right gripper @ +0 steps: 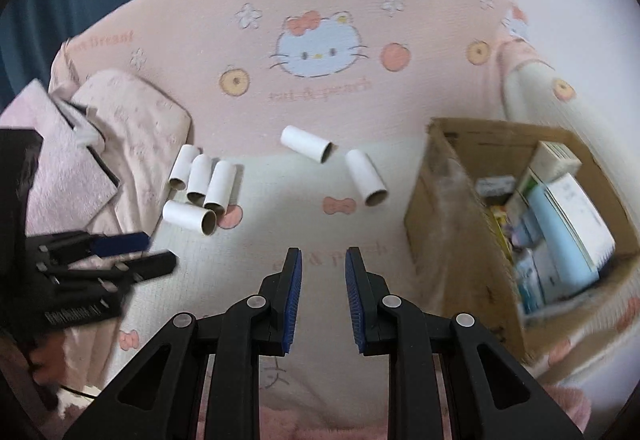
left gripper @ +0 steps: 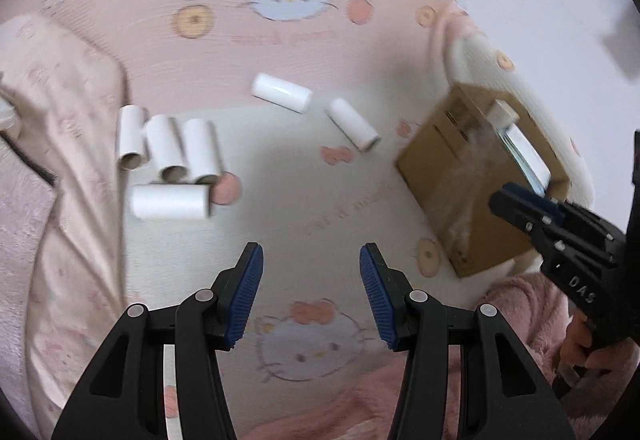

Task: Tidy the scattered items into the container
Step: 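Withdraw both tools from the box back toward the scattered tubes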

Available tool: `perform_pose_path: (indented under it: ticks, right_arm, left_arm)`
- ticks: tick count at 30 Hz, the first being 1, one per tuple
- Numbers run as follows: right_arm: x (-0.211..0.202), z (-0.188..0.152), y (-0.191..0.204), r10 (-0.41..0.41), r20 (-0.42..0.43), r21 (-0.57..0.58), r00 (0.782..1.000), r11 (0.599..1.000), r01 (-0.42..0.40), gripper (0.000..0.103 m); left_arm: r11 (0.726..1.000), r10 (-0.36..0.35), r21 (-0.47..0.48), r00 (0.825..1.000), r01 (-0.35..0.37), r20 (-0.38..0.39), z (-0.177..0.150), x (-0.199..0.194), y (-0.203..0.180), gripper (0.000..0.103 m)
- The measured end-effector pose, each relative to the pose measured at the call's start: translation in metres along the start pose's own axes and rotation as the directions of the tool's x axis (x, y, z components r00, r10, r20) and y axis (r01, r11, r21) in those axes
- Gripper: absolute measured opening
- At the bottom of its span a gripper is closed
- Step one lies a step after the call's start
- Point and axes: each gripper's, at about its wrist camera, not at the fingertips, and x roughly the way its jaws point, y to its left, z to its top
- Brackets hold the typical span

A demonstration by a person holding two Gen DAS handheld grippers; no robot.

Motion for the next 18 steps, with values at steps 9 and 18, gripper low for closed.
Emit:
perform_pose_path:
  ticks: [9, 18]
  right_arm:
    - [0.049, 0.018, 0.035, 0.113, -0.069, -0.047, 0.991, 0.992, -0.116, 0.027]
    - [0.092, 0.036, 0.059, 0.191, -0.097, -0.078, 0.977, 0.977, -0.199, 0.063]
  left_arm:
    - [0.986, 0.142, -0.084, 0.989, -0.144, -0.028, -0.004, 0.027, 0.075, 0.055]
    - [0.944, 0.016, -0.322, 0.986, -0.069, -0.164, -0.009, 0.070, 0.132, 0.065]
